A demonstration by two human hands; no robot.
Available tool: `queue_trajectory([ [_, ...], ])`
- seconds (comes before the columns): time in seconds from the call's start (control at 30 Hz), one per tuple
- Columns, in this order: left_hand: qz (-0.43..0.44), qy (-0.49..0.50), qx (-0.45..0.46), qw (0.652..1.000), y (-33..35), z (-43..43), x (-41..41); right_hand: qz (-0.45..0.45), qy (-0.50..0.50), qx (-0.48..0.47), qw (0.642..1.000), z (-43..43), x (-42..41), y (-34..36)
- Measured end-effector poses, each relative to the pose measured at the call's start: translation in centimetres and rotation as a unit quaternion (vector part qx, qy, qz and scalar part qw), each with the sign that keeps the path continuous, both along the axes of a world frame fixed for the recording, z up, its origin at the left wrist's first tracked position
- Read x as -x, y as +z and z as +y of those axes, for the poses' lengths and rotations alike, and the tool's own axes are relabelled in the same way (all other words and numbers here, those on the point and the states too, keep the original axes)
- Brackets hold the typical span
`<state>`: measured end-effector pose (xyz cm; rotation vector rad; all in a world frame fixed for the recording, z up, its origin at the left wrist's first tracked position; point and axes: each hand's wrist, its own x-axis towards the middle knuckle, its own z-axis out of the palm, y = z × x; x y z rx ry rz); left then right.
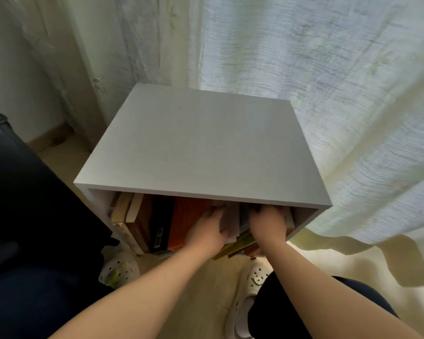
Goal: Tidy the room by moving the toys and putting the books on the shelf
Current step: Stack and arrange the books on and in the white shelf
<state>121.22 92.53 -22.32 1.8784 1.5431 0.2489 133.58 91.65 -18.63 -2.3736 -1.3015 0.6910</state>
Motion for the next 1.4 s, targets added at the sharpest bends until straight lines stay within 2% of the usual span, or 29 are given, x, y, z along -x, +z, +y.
queue_trajectory([
  [0.1, 0.025, -0.057, -0.028, 0.998, 0.1, -0.5, -2.8, -0.045, -0.044, -0.019, 0.998, -2.1, -2.6, 0.3],
  [0.2, 0.052, -0.119, -0.059, 0.99, 0.8, -1.3, -5.1, -0.011, -0.084, -0.051, 0.995, -3.6, -3.9, -0.2],
  [0.33, 0.074, -0.21, -0.086, 0.971, 1.8, -1.9, -7.4, -0.004, -0.051, -0.05, 0.997, -4.7, -3.9, -0.8],
  [0.4, 0.117, -0.254, -0.08, 0.957, 1.6, -1.7, -7.8, -0.002, -0.041, -0.049, 0.998, -5.0, -3.4, -1.5],
  [0.53, 0.229, -0.295, -0.093, 0.923, 1.1, -1.2, -7.4, 0.122, -0.08, -0.073, 0.987, -4.7, -3.4, -1.6],
  [0.63, 0.255, -0.298, -0.136, 0.91, 1.1, -1.0, -7.2, 0.148, -0.118, -0.074, 0.979, -4.4, -3.9, -0.8],
  [0.83, 0.246, -0.287, -0.148, 0.914, 2.0, -0.6, -6.6, 0.187, -0.144, -0.04, 0.971, -3.1, -4.7, -0.9],
  [1.0, 0.239, -0.254, -0.119, 0.93, 2.8, 0.0, -3.7, 0.167, -0.09, -0.018, 0.982, -2.7, -4.2, -1.5],
  [1.2, 0.226, -0.193, -0.082, 0.951, 3.4, 0.4, -1.5, 0.284, -0.057, -0.03, 0.957, -2.5, -3.0, -1.5],
  [1.4, 0.227, -0.111, -0.129, 0.959, 3.7, 1.6, 0.4, 0.289, 0.018, -0.038, 0.957, -1.8, -0.2, -1.5],
])
